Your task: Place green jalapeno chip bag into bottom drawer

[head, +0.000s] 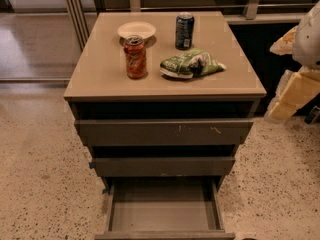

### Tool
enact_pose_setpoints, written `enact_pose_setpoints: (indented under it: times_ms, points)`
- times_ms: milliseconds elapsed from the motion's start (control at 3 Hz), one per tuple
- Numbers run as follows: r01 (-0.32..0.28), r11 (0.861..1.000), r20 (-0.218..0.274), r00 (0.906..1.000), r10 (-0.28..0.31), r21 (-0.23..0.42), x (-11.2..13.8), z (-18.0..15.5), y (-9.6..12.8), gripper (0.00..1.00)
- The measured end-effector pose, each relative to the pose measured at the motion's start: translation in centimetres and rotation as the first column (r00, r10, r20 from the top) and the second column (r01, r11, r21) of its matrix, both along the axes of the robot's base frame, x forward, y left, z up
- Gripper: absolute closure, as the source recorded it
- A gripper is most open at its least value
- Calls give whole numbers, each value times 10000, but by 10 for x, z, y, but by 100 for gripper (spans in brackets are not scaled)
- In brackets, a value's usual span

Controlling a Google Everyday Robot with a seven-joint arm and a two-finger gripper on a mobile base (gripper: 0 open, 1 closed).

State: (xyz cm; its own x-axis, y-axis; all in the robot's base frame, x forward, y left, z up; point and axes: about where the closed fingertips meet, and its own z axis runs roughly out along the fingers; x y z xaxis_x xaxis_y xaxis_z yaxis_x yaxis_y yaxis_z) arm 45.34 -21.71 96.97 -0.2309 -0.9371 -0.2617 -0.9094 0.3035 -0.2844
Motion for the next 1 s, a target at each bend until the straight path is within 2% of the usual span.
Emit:
enact_pose_setpoints:
  times_ms: [333,667,1000]
  points:
    - [308,9929,836,9957,-406,1149,39,-19,2,42]
    - [129,9724,1959,9788,-599,2330,102,-26,15,66]
    - [213,9664,2564,9624,-893,2563,124,-22,13,89]
